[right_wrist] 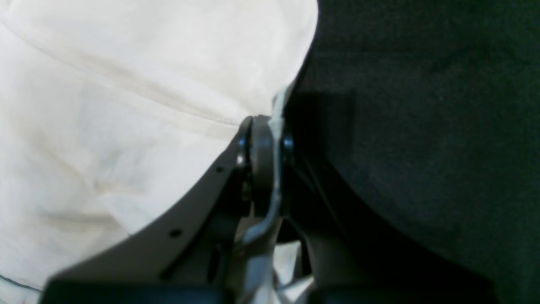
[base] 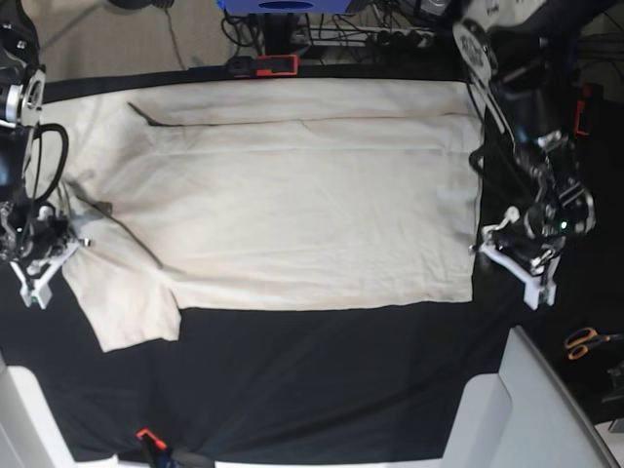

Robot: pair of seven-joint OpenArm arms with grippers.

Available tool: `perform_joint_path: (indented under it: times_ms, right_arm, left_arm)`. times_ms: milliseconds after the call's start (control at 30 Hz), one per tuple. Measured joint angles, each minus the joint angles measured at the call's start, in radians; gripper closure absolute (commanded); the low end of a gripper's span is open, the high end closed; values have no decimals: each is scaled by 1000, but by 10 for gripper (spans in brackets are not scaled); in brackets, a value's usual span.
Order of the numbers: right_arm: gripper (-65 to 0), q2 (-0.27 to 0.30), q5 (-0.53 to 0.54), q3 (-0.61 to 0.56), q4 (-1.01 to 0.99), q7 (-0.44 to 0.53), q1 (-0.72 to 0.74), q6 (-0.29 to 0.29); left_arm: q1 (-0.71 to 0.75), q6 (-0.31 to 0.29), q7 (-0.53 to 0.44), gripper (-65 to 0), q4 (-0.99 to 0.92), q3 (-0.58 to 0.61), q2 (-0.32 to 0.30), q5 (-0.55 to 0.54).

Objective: Fold the T-shirt properly
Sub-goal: 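Move the left gripper down to the shirt's side edge and grasp it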

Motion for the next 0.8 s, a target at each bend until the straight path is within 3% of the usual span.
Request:
perform_joint_path:
  times_ms: [267,800]
  right_arm:
    - [-2,3,0,0,0,-1,-1,0]
    - [-2,3,0,0,0,-1,-1,0]
  left_arm:
    - [-145,0,-7,-290,-220,1,-10,3]
    - [-75,-3,-83,-286,-267,0,-27,-15]
